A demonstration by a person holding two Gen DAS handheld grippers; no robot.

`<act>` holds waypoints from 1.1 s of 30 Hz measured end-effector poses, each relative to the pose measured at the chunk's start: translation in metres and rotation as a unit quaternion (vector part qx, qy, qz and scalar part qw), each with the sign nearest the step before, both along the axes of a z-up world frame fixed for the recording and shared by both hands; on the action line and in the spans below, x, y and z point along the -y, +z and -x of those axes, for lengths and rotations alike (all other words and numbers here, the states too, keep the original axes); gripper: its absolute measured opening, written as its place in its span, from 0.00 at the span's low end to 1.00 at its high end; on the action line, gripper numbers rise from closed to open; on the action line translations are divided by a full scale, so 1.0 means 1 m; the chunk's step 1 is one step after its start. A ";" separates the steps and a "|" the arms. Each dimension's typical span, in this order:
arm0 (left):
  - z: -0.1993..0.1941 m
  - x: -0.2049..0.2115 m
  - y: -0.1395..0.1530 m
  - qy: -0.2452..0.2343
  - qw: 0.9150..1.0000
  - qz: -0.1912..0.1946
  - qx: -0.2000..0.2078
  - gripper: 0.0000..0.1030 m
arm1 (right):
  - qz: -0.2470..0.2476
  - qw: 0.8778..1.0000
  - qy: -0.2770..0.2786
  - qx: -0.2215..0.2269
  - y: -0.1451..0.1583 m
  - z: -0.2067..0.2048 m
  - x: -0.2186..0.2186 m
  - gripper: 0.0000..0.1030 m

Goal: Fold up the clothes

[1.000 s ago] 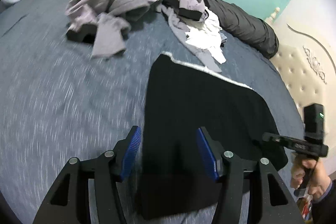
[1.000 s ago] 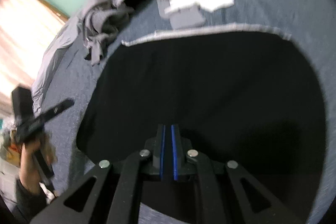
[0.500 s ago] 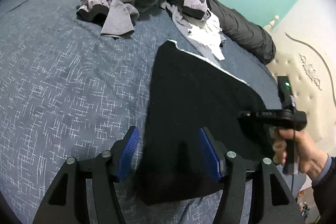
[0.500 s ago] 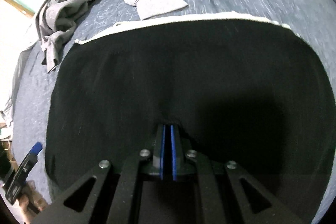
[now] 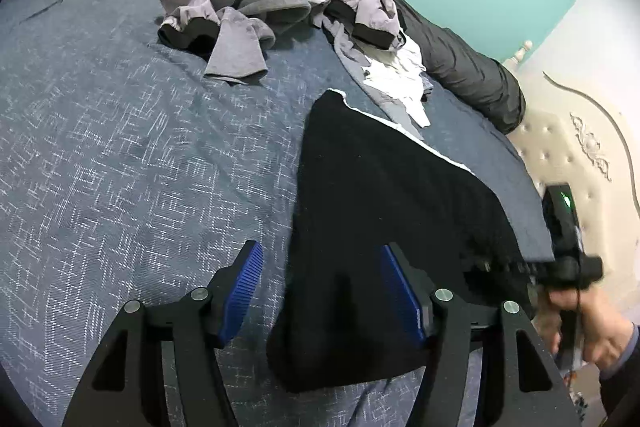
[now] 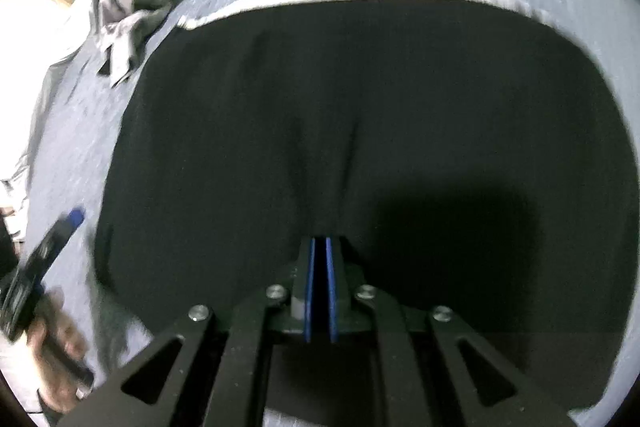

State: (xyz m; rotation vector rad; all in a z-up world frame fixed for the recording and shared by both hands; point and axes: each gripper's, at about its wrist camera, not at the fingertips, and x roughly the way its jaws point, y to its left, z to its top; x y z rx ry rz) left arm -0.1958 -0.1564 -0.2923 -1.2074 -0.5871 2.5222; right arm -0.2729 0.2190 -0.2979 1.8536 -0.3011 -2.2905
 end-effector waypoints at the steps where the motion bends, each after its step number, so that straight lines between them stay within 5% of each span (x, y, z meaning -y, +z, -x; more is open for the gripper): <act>1: -0.001 0.001 0.000 0.001 1.000 -0.001 0.000 0.65 | 0.002 1.000 0.004 0.000 0.001 -0.010 0.001 0.05; 10: -0.006 0.010 0.004 0.010 1.000 -0.012 -0.004 0.66 | 0.005 1.000 0.020 -0.004 0.013 -0.064 0.010 0.05; 17: -0.008 0.014 0.003 0.009 1.000 -0.019 -0.003 0.67 | -0.002 0.999 -0.006 -0.044 0.028 -0.063 0.015 0.05; 24: -0.008 0.020 0.003 0.014 0.999 -0.031 -0.002 0.68 | -0.003 1.000 0.005 -0.013 -0.004 -0.077 0.033 0.05; 33: -0.009 0.023 0.001 0.013 0.999 -0.046 0.006 0.68 | -0.005 1.000 0.014 -0.014 -0.008 -0.085 0.041 0.05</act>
